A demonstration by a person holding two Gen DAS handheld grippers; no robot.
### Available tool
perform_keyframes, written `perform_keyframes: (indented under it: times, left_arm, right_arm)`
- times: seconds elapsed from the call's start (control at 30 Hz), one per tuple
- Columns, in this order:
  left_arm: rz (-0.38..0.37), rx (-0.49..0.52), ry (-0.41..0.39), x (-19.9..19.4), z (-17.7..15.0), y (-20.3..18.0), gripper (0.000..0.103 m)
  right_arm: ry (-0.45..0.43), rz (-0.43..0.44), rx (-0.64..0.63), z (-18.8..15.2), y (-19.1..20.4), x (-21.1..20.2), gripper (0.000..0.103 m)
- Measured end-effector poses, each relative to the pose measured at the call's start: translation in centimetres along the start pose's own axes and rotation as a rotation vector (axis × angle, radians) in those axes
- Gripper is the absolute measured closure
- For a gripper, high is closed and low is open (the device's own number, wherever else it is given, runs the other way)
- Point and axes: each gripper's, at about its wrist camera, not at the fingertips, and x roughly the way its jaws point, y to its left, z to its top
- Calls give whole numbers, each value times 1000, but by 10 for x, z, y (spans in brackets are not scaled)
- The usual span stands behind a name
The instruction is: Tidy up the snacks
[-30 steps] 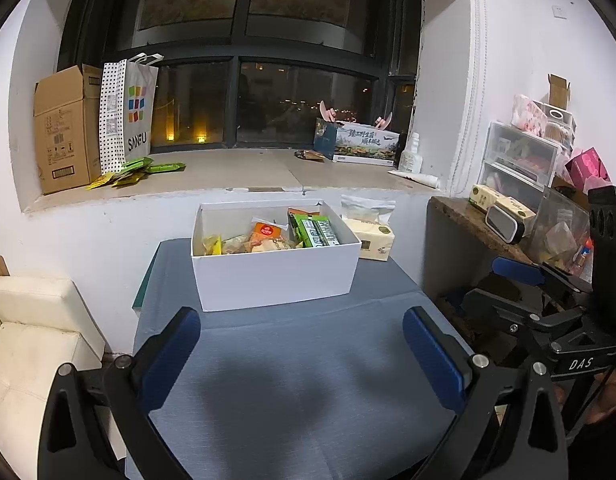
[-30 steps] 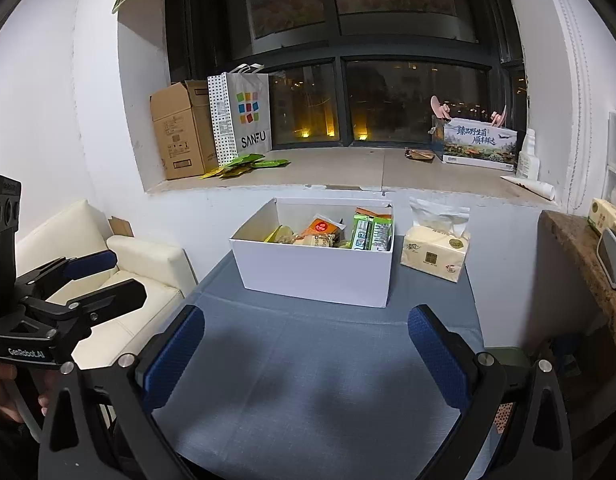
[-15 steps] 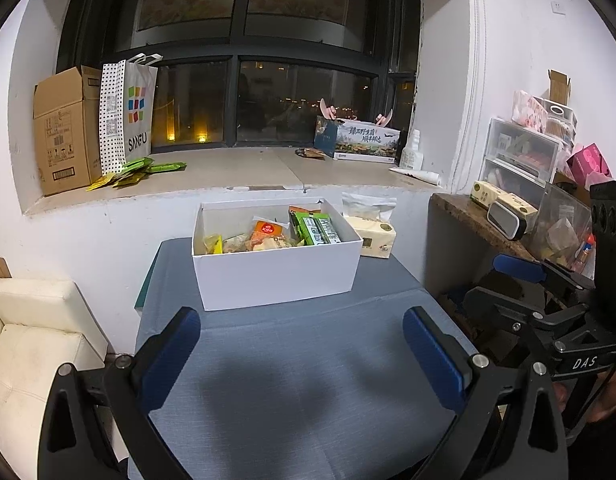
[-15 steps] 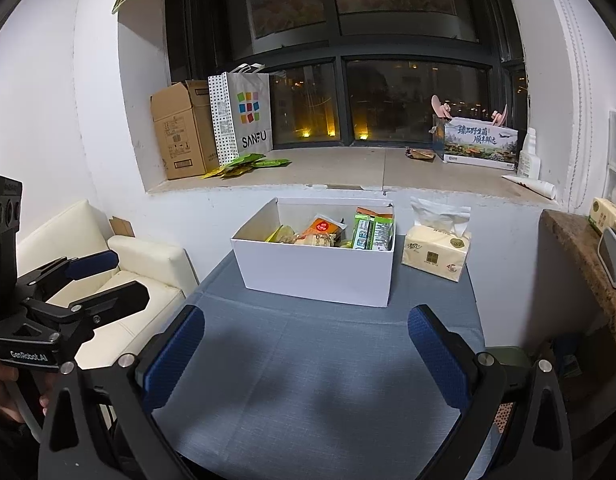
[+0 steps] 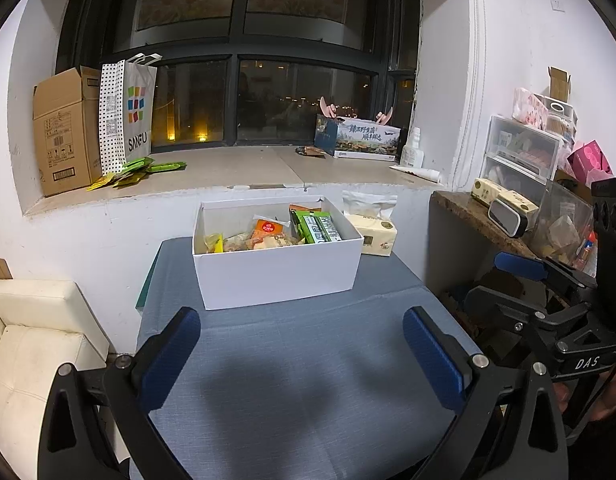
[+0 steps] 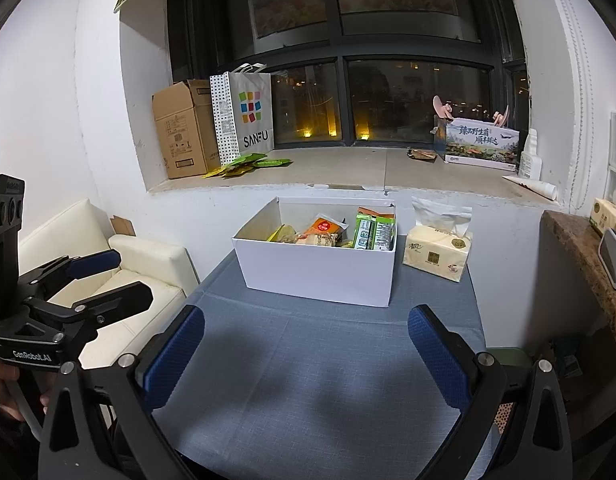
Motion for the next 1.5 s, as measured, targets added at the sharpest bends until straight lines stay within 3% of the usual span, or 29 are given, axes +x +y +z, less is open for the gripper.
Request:
perform_keyframes:
  times: [1.5]
  left_arm:
    - [-27,-1,15,3,-4,2,0]
  right_arm:
    - [4,4,-1,-2,-2,1,0]
